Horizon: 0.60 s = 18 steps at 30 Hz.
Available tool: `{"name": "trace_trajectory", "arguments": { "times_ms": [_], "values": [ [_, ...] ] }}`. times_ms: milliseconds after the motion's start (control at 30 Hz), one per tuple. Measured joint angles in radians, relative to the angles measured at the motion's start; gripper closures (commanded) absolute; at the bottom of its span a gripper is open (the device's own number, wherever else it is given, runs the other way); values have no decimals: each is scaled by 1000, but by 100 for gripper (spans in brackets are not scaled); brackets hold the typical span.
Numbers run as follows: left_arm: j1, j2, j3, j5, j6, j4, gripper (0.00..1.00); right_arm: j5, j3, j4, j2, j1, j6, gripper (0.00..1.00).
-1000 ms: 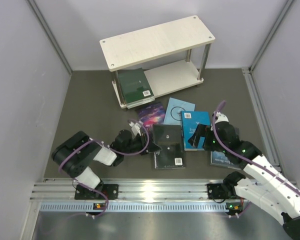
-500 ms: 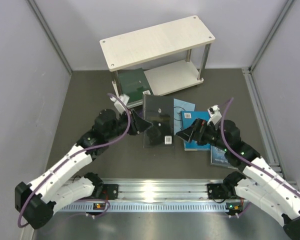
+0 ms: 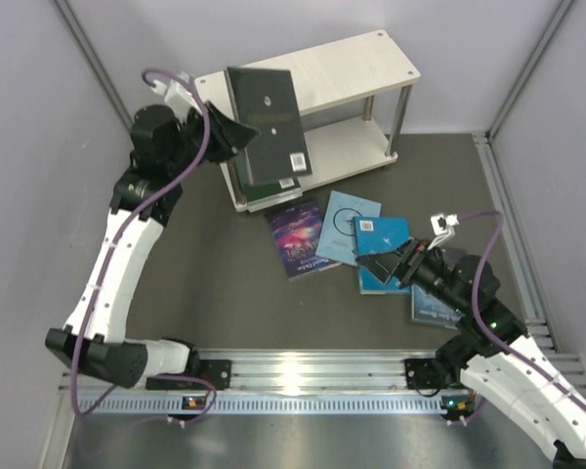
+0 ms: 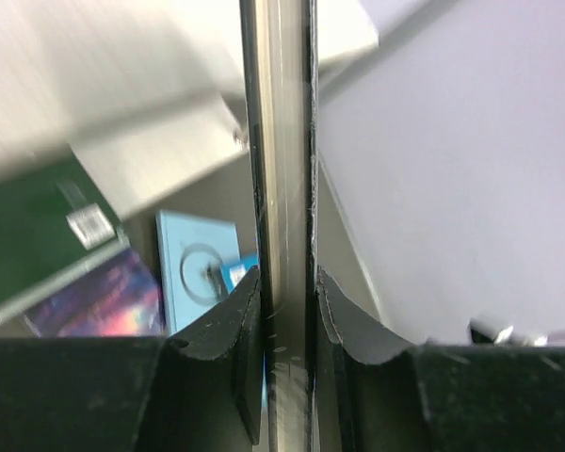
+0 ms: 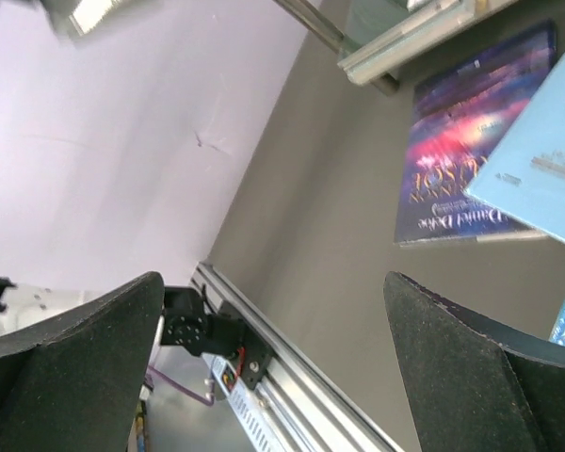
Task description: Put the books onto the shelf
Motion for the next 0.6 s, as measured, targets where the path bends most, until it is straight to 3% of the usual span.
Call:
{"name": "trace_trajectory", "arguments": {
  "times_ms": [133, 333, 467, 600],
  "values": [
    [138, 157, 195, 84, -80, 37, 100, -10, -55, 0, 0, 0, 14, 0],
    [324, 383, 329, 261, -318, 253, 100, -20, -62, 4, 5, 0, 14, 0],
    [378, 583, 444, 362, -412, 303, 100, -20, -62, 5, 5, 0, 12, 0],
    [396, 701, 519, 422, -488, 253, 100, -21, -81, 13, 5, 0, 10, 0]
  ]
}}
